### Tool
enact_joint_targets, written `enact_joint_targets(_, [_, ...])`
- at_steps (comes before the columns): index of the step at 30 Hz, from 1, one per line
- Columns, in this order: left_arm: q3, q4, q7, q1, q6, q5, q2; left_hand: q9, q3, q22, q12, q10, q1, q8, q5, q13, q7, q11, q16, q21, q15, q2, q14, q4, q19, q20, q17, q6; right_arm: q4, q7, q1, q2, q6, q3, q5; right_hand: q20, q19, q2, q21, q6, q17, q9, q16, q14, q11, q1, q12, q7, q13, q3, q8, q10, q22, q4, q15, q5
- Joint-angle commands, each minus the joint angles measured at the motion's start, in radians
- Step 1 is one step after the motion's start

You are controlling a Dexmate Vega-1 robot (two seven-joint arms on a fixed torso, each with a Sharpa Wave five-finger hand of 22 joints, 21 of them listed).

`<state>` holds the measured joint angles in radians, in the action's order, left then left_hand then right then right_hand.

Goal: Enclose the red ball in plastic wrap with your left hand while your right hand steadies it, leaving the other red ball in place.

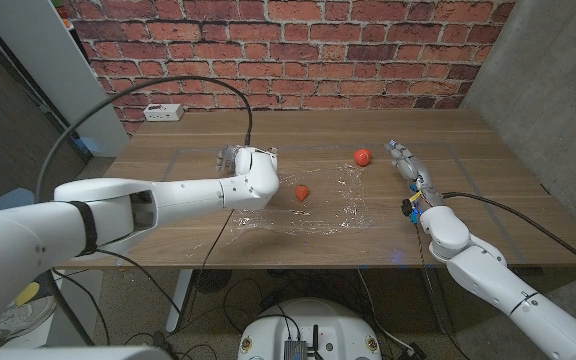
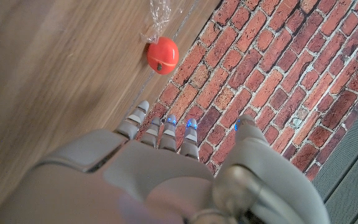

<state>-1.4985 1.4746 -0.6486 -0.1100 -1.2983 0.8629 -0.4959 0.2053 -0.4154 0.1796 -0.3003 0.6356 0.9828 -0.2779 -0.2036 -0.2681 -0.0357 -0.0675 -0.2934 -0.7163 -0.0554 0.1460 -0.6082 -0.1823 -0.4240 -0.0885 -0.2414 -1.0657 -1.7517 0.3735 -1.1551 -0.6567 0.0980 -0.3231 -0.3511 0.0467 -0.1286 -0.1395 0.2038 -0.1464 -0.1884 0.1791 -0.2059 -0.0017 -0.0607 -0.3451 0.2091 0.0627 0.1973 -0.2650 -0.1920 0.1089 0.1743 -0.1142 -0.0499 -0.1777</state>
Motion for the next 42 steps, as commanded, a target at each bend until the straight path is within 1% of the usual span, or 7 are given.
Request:
enact_joint_targets(1, [0.122, 0.097, 0.185, -0.061, 0.066, -0.179, -0.040, 0.018, -0.024, 0.002, -0.001, 0.006, 0.031, -0.018, -0.011, -0.005, -0.042, 0.001, 0.004, -0.001, -0.073, 0.006, 0.005, 0.005, -0.009, 0.000, 0.002, -0.033, 0.023, -0.002, 0.022, 0.003, -0.013, -0.010, 0.002, -0.005, -0.008, -0.001, 0.000, -0.007, -0.005, 0.003, 0.002, 0.003, 0.000, 0.008, -0.001, 0.000, 0.005, 0.000, 0.002, 0.005, 0.004, 0.000, 0.002, -0.002])
enact_joint_targets(2, [0.150, 0.129, 0.183, -0.065, 0.073, -0.209, -0.056, 0.021, -0.027, 0.002, -0.001, 0.006, 0.033, -0.021, -0.012, -0.005, -0.043, 0.002, 0.006, 0.001, -0.071, 0.007, 0.010, 0.006, -0.005, -0.001, 0.003, -0.038, 0.028, -0.002, 0.025, 0.006, -0.016, -0.011, 0.001, -0.004, -0.008, -0.001, 0.000, -0.007, -0.005, 0.004, 0.002, 0.003, 0.000, 0.008, -0.001, 0.000, 0.005, 0.000, 0.002, 0.005, 0.004, 0.000, 0.002, -0.002])
enact_joint_targets(7, [0.197, 0.217, 0.196, -0.065, 0.080, -0.289, -0.102, 0.032, -0.035, 0.002, 0.002, 0.001, 0.036, -0.027, -0.018, -0.007, -0.050, 0.007, 0.017, 0.010, -0.061, 0.004, 0.030, 0.008, 0.017, -0.006, 0.004, -0.043, 0.034, 0.004, 0.032, 0.009, -0.022, -0.016, 0.003, -0.004, -0.008, -0.002, 0.000, -0.007, -0.004, 0.004, 0.003, 0.002, 0.000, 0.008, -0.001, -0.001, 0.005, 0.000, 0.002, 0.006, 0.004, 0.000, 0.002, -0.002])
enact_joint_targets(11, [0.261, 0.291, 0.226, -0.088, 0.124, -0.363, -0.147, 0.038, -0.039, 0.002, 0.001, 0.005, 0.038, -0.031, -0.021, -0.008, -0.054, 0.009, 0.019, 0.013, -0.060, 0.003, 0.033, 0.009, 0.023, -0.006, 0.005, -0.045, 0.035, 0.008, 0.035, 0.009, -0.025, -0.018, 0.005, -0.004, -0.008, -0.002, 0.000, -0.007, -0.004, 0.004, 0.003, 0.002, 0.001, 0.008, -0.002, 0.000, 0.005, 0.000, 0.002, 0.005, 0.004, -0.001, 0.002, -0.002])
enact_joint_targets(19, [0.366, 0.383, 0.284, -0.136, 0.214, -0.482, -0.196, 0.049, -0.046, 0.002, -0.002, 0.016, 0.040, -0.040, -0.027, -0.010, -0.061, 0.010, 0.019, 0.017, -0.059, -0.002, 0.030, 0.010, 0.030, -0.005, 0.005, -0.057, 0.027, 0.019, 0.032, 0.001, -0.039, -0.020, 0.015, -0.003, -0.008, -0.002, 0.000, -0.009, -0.004, 0.004, 0.003, 0.002, 0.002, 0.007, -0.002, -0.002, 0.005, -0.001, 0.002, 0.006, 0.004, -0.001, 0.001, -0.003])
enact_joint_targets(30, [0.493, 0.449, 0.366, -0.205, 0.319, -0.607, -0.221, 0.063, -0.051, 0.002, -0.005, 0.025, 0.040, -0.049, -0.034, -0.012, -0.064, 0.010, 0.030, 0.026, -0.052, -0.013, 0.047, 0.009, 0.051, -0.010, 0.008, -0.067, 0.013, 0.030, 0.008, -0.006, -0.039, -0.013, 0.012, -0.001, -0.008, -0.001, 0.000, -0.012, -0.004, 0.004, 0.004, 0.001, -0.003, 0.007, -0.002, -0.003, 0.005, -0.001, 0.001, 0.006, 0.004, -0.002, 0.001, -0.003])
enact_joint_targets(42, [0.602, 0.443, 0.404, -0.259, 0.448, -0.756, -0.214, 0.076, -0.057, 0.002, -0.004, 0.026, 0.041, -0.055, -0.038, -0.014, -0.071, 0.012, 0.034, 0.030, -0.044, -0.015, 0.055, 0.010, 0.058, -0.014, 0.007, -0.071, 0.002, 0.036, -0.021, -0.016, -0.028, -0.001, 0.012, -0.003, -0.006, -0.001, -0.001, -0.014, -0.004, 0.004, 0.004, 0.000, -0.002, 0.007, -0.002, -0.004, 0.005, -0.002, 0.001, 0.007, 0.004, -0.002, 0.002, -0.003])
